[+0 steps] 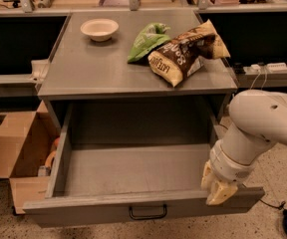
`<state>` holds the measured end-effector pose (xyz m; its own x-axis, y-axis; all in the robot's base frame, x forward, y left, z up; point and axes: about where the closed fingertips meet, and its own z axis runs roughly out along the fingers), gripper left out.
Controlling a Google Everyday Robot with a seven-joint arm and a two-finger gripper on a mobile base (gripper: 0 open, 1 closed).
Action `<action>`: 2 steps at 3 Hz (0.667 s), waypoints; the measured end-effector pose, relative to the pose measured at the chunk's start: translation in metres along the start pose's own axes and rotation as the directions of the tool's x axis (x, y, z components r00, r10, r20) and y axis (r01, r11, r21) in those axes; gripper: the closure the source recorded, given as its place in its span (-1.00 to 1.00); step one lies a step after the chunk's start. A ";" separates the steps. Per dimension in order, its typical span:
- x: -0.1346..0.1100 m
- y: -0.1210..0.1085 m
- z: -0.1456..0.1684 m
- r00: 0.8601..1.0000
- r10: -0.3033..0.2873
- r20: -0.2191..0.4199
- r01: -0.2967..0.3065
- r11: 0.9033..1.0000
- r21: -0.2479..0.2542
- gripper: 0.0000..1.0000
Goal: Open top drawer
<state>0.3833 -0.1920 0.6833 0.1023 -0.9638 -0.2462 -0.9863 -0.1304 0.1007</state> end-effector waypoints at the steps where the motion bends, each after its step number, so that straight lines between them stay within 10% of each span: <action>1: 0.000 0.009 0.005 1.000 0.003 0.026 -0.003 1.000 -0.004 1.00; 2: 0.000 0.009 0.005 1.000 0.003 0.026 -0.003 1.000 -0.004 0.64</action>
Offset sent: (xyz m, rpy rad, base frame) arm -0.0092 0.0001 -0.0055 0.0246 0.0078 -0.0042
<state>0.3738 -0.1919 0.6789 0.0961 -0.9577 -0.2712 -0.9860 -0.1288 0.1054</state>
